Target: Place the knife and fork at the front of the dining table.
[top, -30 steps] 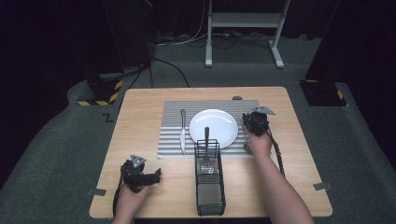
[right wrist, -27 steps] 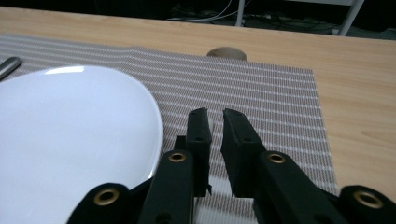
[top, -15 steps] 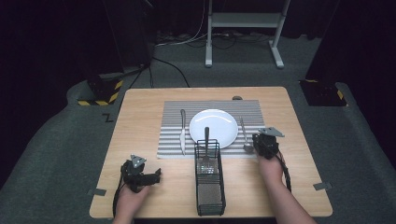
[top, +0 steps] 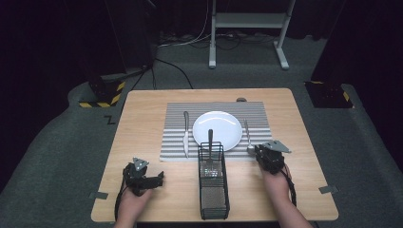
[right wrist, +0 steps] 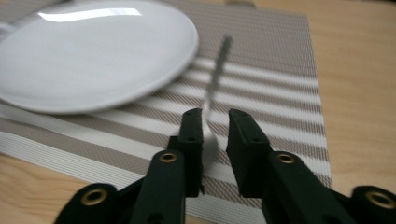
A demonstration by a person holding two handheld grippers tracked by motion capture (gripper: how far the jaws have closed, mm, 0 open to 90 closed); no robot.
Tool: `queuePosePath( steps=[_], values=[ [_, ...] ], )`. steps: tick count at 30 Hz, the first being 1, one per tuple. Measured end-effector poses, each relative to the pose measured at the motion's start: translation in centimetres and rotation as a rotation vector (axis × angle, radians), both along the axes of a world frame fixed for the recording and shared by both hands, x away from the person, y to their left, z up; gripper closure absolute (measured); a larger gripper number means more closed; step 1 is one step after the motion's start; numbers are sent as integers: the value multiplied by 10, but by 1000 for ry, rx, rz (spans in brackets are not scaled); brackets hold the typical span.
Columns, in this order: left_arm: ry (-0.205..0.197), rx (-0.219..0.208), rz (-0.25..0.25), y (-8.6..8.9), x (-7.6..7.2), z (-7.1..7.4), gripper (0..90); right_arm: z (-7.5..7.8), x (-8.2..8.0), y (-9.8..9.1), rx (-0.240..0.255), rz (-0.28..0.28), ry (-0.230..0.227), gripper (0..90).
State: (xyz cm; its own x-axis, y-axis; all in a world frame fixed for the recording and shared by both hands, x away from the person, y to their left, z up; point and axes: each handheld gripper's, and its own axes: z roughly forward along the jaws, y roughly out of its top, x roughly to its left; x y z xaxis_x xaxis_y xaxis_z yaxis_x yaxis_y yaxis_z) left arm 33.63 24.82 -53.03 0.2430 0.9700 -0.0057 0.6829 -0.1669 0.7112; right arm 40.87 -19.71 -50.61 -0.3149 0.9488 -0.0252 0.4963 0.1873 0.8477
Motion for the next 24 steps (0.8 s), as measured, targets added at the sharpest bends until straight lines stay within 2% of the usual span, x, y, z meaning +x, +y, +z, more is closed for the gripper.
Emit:
queuePosePath(
  steps=[4,8,13,16,21,24],
  values=[
    [0,0,0,0,0,0,16,20,-19,12,66,59,-111,671],
    [-1,0,-1,0,0,0,16,32,-33,23,121,94,-187,652],
    [-1,0,-1,0,0,0,16,43,-42,34,172,135,-235,617],
    [0,0,-1,0,0,0,16,52,-46,41,200,180,-256,611],
    [-1,0,0,0,0,0,16,74,-50,59,259,247,-302,597],
    [0,0,0,0,0,0,16,86,-50,73,277,285,-318,598]
  ],
)
